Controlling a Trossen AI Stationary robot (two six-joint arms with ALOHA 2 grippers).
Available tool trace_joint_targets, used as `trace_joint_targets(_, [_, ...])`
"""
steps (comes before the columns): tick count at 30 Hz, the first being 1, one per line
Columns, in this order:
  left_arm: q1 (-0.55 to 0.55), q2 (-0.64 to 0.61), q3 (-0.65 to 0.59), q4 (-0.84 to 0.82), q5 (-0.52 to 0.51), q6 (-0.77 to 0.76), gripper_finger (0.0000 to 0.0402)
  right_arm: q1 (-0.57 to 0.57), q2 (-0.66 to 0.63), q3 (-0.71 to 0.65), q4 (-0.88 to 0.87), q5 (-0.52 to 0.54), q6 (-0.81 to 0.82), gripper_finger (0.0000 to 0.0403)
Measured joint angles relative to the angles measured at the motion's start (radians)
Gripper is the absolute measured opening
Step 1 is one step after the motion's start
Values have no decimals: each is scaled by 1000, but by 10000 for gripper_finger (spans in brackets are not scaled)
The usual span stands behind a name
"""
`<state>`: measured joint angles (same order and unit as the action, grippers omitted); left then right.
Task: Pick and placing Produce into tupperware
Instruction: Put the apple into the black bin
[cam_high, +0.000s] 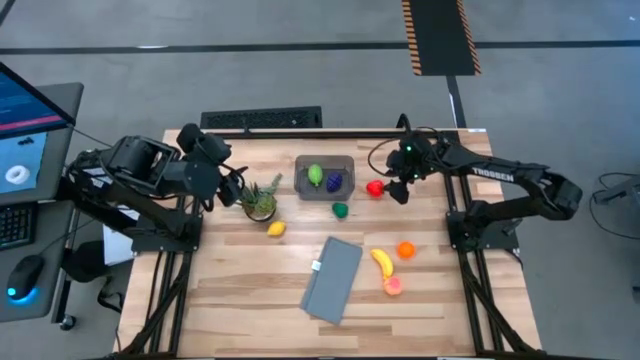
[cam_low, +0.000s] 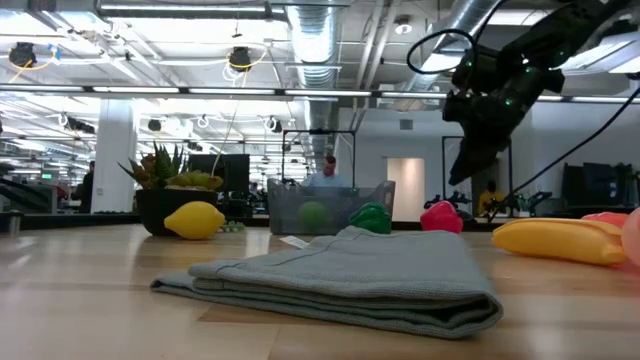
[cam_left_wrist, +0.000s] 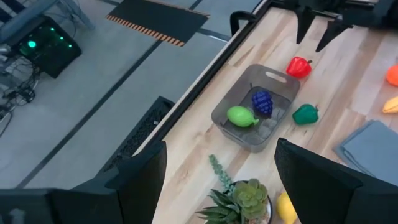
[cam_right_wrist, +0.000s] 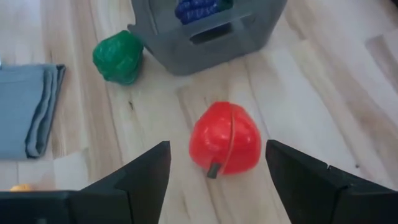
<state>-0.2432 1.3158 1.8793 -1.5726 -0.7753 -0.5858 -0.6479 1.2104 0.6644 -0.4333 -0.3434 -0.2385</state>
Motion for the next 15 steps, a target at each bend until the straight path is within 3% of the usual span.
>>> trace_joint_targets(7, [0,0,0,1,-7,1,288,-8,0,29,-8,4,-2,324])
trace_joint_targets(15, [0,-1,0,1,-18,1,288,-9,16,32,-11,4,-63,328])
